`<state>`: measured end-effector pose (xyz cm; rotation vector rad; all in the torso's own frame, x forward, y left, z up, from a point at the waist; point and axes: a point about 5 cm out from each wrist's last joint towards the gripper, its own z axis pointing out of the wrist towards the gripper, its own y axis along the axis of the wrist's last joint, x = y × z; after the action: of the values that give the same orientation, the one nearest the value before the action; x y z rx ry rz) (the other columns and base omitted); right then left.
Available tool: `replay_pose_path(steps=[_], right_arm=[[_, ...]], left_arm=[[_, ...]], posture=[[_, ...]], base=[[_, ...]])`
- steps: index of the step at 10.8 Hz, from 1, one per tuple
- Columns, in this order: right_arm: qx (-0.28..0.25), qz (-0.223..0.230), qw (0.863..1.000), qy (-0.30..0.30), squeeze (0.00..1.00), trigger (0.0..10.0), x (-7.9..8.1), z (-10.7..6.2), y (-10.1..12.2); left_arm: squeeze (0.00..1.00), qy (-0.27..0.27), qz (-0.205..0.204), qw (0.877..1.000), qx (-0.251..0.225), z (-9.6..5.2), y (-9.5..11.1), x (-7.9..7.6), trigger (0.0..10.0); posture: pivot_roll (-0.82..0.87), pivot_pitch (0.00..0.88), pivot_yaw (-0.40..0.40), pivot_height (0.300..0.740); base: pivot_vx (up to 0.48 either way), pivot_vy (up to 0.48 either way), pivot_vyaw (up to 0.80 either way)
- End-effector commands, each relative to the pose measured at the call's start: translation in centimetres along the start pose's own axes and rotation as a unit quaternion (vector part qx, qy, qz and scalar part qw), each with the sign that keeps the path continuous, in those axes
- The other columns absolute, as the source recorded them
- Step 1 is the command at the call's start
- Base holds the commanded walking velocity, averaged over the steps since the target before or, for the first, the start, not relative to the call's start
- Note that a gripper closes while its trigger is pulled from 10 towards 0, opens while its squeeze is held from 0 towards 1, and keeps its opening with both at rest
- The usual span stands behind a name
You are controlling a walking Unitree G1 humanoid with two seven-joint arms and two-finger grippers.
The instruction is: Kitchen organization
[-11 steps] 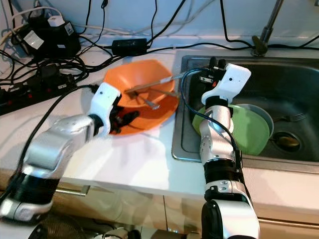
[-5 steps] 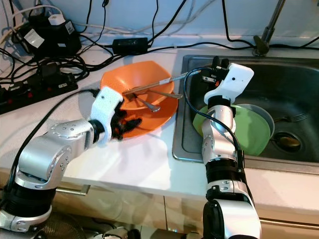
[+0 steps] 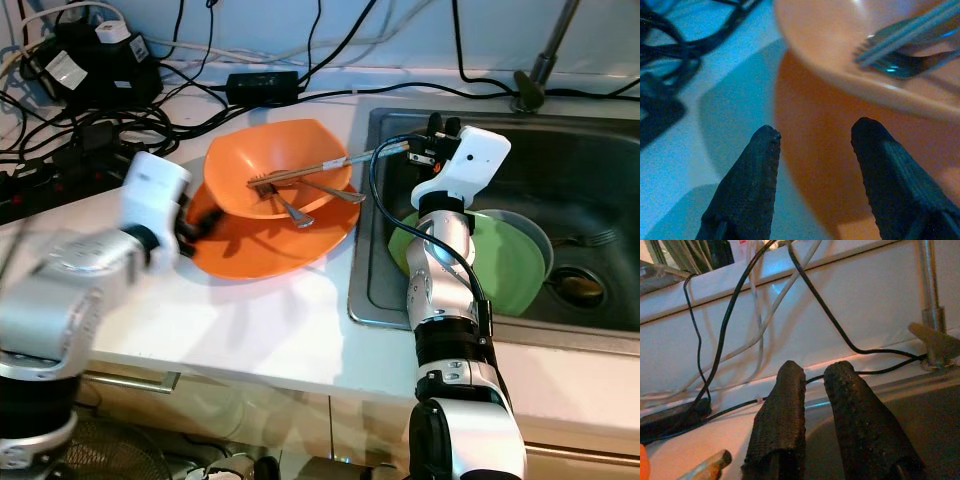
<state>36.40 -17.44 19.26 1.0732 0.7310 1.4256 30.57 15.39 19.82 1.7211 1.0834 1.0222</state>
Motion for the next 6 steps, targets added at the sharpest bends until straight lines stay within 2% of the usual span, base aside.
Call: replay_pose_path(steps=[1,2,3,4,6], right_arm=[[0.008,0.008,1.000,0.003,0.00,10.0,0.2,-0.1,-0.4],[0.007,0.006,1.000,0.002,0.00,10.0,0.1,-0.1,-0.4],[0.001,0.001,1.000,-0.008,0.00,10.0,-0.7,0.0,-0.1],[-0.003,-0.002,1.000,-0.009,0.00,10.0,-0.8,0.1,0.0],[-0.014,0.004,1.000,0.001,0.00,10.0,0.0,0.2,0.4]], left_arm=[[0.00,0.023,0.001,1.000,-0.006,0.0,0.4,0.9,10.0],[0.00,0.049,0.009,0.999,-0.010,-0.1,0.6,1.8,10.0],[0.00,0.104,0.037,0.993,-0.030,-0.3,1.0,3.4,10.0],[0.00,0.131,0.082,0.987,-0.052,-0.1,1.3,4.0,10.0],[0.00,0.171,0.097,0.973,-0.124,0.5,2.3,3.7,10.0]], posture=[[0.15,0.063,0.084,0.740],[0.15,0.057,0.083,0.740],[0.15,0.049,0.081,0.740],[0.13,0.045,0.080,0.740],[0.12,0.050,0.065,0.740]], base=[[0.000,0.000,0.00],[0.000,0.000,0.00],[0.000,0.000,0.00],[0.000,0.000,0.00],[0.000,0.000,0.00]])
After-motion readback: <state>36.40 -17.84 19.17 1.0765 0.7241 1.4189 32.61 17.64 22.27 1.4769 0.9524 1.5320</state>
